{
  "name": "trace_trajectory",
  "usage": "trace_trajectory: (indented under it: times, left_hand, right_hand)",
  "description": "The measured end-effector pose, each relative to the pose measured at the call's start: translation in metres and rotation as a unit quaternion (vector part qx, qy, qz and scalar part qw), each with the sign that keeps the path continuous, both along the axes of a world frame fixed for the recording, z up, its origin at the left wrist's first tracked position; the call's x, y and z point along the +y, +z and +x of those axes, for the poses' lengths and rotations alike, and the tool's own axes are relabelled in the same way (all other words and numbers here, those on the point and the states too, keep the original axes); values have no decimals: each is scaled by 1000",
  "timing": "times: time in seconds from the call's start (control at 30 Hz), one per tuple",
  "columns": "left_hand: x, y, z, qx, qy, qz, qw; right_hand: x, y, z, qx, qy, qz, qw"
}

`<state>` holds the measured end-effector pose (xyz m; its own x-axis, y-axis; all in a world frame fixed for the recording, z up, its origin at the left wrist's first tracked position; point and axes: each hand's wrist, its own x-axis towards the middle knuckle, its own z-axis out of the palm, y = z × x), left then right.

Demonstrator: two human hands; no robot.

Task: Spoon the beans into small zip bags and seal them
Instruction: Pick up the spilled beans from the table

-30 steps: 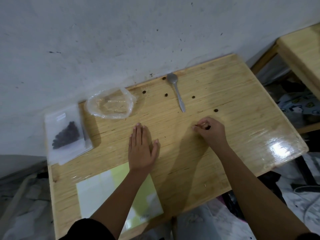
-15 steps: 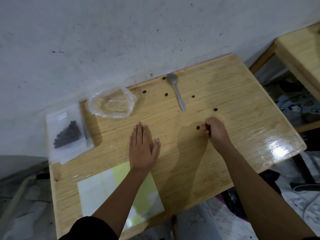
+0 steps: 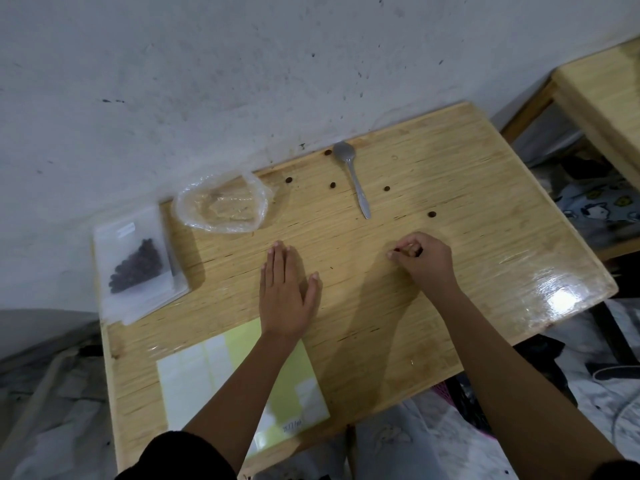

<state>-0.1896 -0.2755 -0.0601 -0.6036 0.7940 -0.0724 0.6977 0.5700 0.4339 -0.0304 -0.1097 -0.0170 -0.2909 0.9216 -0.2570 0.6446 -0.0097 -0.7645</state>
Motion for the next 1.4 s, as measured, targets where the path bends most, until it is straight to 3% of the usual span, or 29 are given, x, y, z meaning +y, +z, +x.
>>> trace_trajectory:
  times: [0.27,0.43,0.5,0.57,0.6,0.7,0.77,0.87,0.97,1.07,1.13,1.23,1.4]
  left_hand:
    - [15,10,14,-35,11,27,999]
    - [38,13,17,-32,1,31,999]
    - [48,14,17,-24,0,28,999]
    - [57,16,18,-28,7,27,999]
    - [61,16,19,-31,10,27,999]
    - [74,18,23,-30,17,31,999]
    - [83,18,25,-27,35,29,999]
    - [94,17,25,-24,64,28,997]
    - [99,13,25,-25,65,30,997]
    - [98,6,27,-10,64,23,998]
    - [98,5,29,-5,70,21,997]
    - [98,4,30,-2,74,21,997]
    - [100,4,31,2,82,15,997]
  right_hand:
    - [4,-1,-1,-88,102,11,991]
    - [8,0,5,-93,142,-7,986]
    - [12,3,9,-47,125,-28,991]
    - [20,6,16,65,75,-116,988]
    - [25,9,19,143,28,-188,971]
    - [41,15,31,346,-84,-351,866]
    - [50,17,36,421,-96,-386,815]
    - [61,17,43,455,-108,-393,792]
    - [75,14,48,435,-142,-363,812]
    - [90,13,51,270,-82,-242,928]
    - [99,11,51,148,-5,-135,980]
    - [110,7,47,71,57,-60,994]
    - [122,2,37,-27,122,-30,992]
